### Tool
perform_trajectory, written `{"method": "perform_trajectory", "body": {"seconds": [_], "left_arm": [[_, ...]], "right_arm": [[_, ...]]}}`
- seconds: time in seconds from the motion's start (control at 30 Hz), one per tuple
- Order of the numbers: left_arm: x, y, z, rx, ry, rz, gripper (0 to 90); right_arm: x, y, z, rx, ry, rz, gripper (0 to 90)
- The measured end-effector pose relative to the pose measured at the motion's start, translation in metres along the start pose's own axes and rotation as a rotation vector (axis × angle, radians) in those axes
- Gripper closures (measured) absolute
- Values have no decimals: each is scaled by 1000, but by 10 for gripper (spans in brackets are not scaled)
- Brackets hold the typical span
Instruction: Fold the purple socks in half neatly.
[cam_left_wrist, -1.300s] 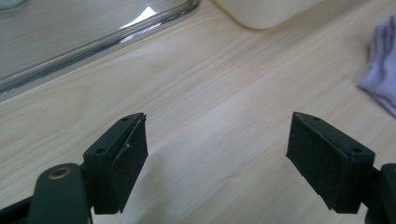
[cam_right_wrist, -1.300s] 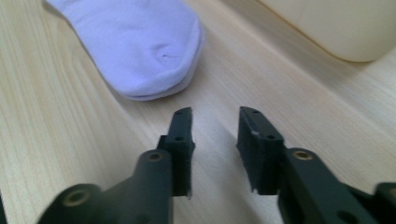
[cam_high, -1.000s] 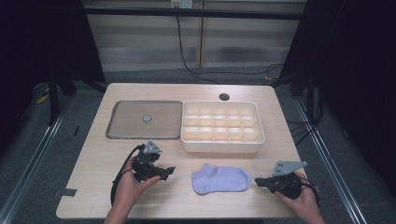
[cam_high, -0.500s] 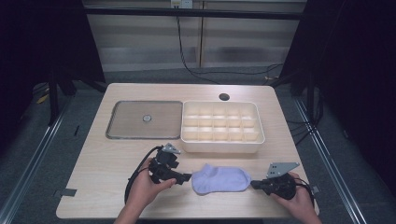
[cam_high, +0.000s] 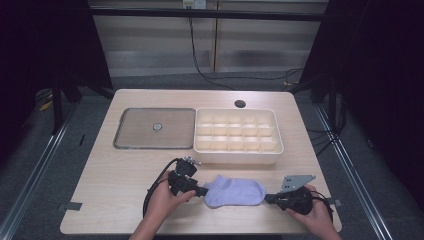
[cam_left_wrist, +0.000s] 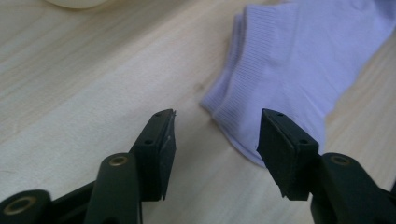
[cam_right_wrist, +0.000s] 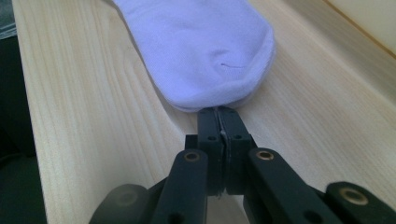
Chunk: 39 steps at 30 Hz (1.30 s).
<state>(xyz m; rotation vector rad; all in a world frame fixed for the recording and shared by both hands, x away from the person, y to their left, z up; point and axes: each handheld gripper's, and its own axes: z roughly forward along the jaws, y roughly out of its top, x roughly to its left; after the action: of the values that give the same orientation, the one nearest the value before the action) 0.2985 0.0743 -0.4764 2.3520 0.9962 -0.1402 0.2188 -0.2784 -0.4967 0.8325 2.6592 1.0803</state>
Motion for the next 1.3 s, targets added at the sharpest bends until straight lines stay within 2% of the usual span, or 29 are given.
{"method": "perform_trajectory", "body": {"seconds": [0.1,0.23,0.33,0.47,0.5,0.53,0.77,0.83,0.93,1.03,1.07,1.13,1.23,1.27,1.3], "left_arm": [[4,4,4,4,-13,-20,534],[3,8,5,2,-23,-34,585],[2,12,6,10,-28,-40,597],[0,14,9,38,-29,-28,615],[0,14,10,48,-31,-25,656],[0,14,10,53,-37,-25,656],[0,15,12,71,-42,-29,805],[2,16,12,83,-54,-47,815],[3,16,9,83,-49,-53,825],[7,16,4,76,-78,-81,826],[7,16,4,76,-78,-81,827],[7,17,1,73,-104,-86,827],[6,19,-5,67,-137,-90,828],[2,22,-7,52,-153,-107,829],[2,22,-7,52,-153,-107,829]], "right_arm": [[0,0,0,-2,6,5,884],[0,1,1,0,9,-7,884],[-1,1,2,-4,14,3,884],[-2,1,2,-8,16,14,884],[-2,1,2,-8,16,16,884],[-2,1,2,-8,16,16,884],[-2,1,2,-9,22,17,885],[-3,1,3,-12,26,21,886],[-4,0,3,-17,35,32,887],[-5,-1,3,-25,38,40,886],[-5,-1,3,-26,42,50,887],[-6,-2,3,-36,51,51,886],[-7,-2,4,-39,56,58,887],[-6,-2,4,-40,56,55,887],[-6,-2,4,-40,56,55,887]]}}
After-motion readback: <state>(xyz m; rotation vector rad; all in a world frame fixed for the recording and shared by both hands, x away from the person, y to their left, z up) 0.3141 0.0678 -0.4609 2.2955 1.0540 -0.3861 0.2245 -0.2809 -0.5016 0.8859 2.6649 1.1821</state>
